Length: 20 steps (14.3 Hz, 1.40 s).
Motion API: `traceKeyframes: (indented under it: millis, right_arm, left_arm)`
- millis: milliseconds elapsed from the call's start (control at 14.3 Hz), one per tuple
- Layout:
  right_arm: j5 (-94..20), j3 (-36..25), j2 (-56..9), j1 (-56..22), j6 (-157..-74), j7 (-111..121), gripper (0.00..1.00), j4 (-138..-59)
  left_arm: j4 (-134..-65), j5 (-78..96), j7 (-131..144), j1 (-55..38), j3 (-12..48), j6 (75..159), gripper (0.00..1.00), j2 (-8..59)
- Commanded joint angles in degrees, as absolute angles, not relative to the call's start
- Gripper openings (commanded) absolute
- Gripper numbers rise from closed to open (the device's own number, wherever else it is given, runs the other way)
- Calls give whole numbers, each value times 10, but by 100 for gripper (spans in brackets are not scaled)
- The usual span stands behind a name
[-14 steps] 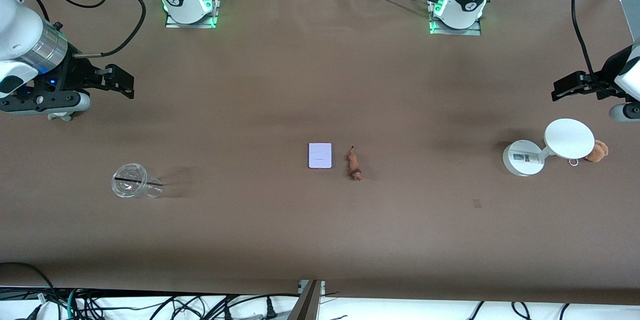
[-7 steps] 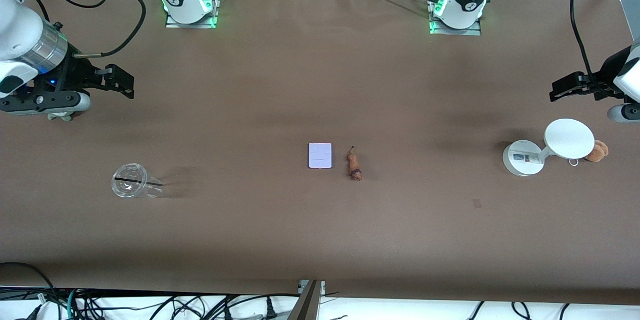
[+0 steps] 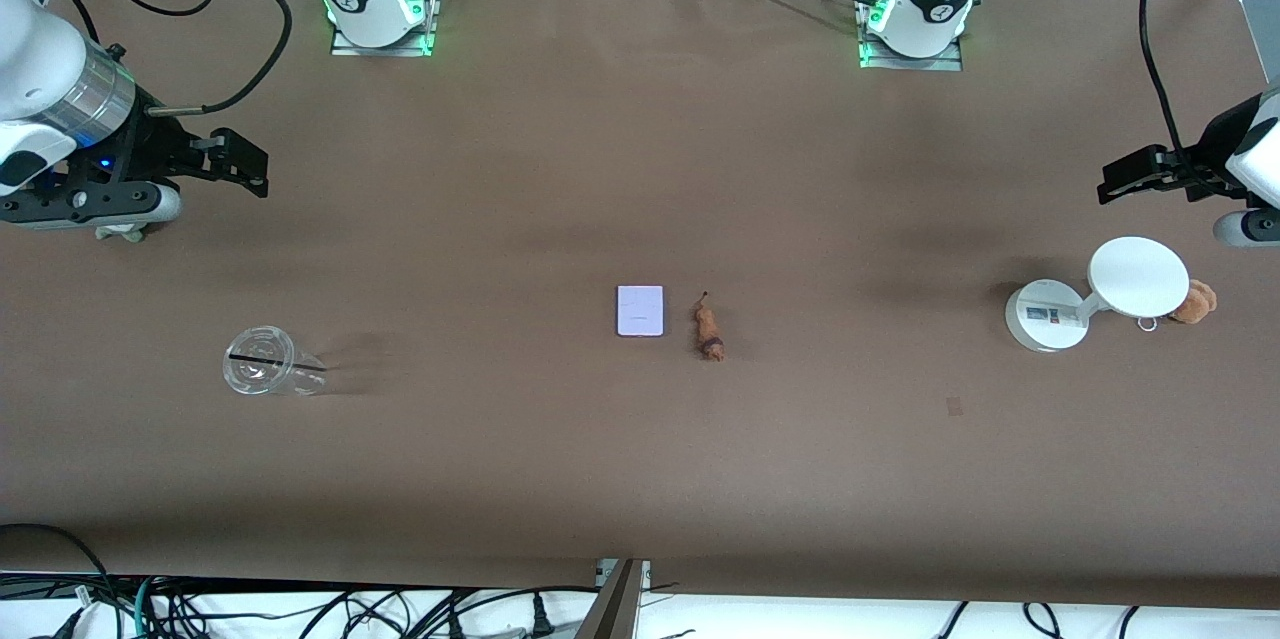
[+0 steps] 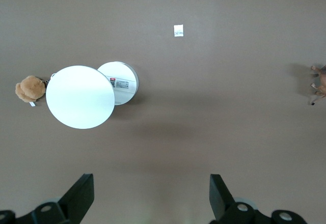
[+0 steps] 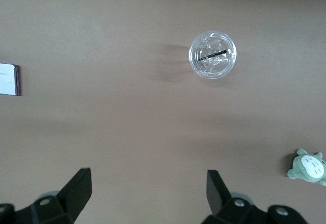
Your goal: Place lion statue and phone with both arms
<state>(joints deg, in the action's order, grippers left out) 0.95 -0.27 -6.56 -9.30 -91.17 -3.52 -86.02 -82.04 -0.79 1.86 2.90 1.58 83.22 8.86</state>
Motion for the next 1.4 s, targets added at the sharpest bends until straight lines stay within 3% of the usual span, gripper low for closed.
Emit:
traceKeyframes:
  millis: [0, 838, 1328]
  right_arm:
    - [5, -3, -69, -89, -913, -32, 100, -852]
    - [5, -4, -70, -90, -913, -33, 100, -852]
    - [5, -4, -70, -90, -913, -33, 100, -852]
  left_arm:
    - [-801, 10, 8, 37, 15, 821, 100, 112]
    - [-801, 21, 14, 13, 24, 831, 100, 147]
    - [-802, 63, 152, -103, 23, 949, 100, 215]
